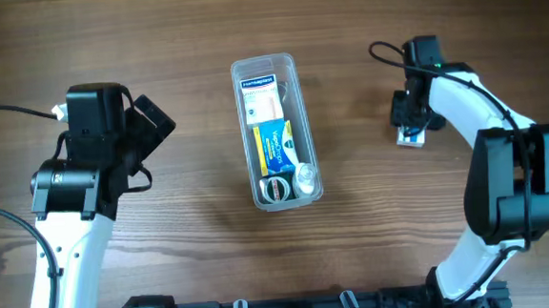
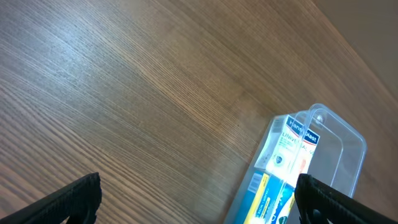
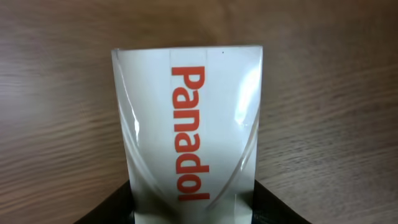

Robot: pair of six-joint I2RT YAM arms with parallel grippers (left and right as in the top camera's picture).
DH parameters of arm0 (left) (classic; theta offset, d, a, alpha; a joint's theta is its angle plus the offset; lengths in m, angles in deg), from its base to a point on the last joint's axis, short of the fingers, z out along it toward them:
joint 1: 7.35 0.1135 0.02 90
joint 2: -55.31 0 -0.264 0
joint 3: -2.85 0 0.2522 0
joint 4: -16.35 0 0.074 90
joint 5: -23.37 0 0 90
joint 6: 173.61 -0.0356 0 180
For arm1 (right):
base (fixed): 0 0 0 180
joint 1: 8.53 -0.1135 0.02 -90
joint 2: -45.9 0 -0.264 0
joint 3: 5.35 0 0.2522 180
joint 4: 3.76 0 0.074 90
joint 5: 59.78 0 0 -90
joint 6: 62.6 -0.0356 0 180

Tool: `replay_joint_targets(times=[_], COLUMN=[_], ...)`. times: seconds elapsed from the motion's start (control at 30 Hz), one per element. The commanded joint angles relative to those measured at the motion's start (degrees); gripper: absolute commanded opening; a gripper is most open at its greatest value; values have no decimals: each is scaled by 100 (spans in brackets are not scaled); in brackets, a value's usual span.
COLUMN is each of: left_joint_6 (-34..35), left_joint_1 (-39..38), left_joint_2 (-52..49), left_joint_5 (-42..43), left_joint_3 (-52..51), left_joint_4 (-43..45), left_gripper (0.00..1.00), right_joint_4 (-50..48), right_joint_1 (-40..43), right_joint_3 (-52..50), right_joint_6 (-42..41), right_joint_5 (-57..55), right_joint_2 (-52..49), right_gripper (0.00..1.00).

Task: Pack container
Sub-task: 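Lower the right gripper and grasp the Panadol box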

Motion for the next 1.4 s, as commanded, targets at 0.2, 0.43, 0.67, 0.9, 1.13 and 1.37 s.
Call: replay_joint_targets(times=[0.2,0.43,0.67,0.9,1.13,1.37], left_joint_6=[-72,-72,-72,-72,-72,-72], left_joint_1=[35,35,37,37,35,35], left_joint_2=[57,57,57,57,57,57], left_joint_5=[-116,-116,-116,-116,-116,-116], left_joint_3=[94,94,94,94,94,94], left_joint_4=[7,4,4,7,4,4], left_gripper=[100,100,100,100,100,100], right_joint_4=[1043,1095,1349,1233,678,352], right_joint_1=[-905,-1703,-1880,-1545,-935,-520], right_joint_3=[1622,1849,1792,1486,1027,1008], right_joint_6=[-195,-555,-1259,-1300,-1335,-826], right_joint_5=[168,280,-470,-608,-236,404], right_joint_2=[944,1545,1572,1099,210,-649], right_gripper=[51,50,51,63,74,77])
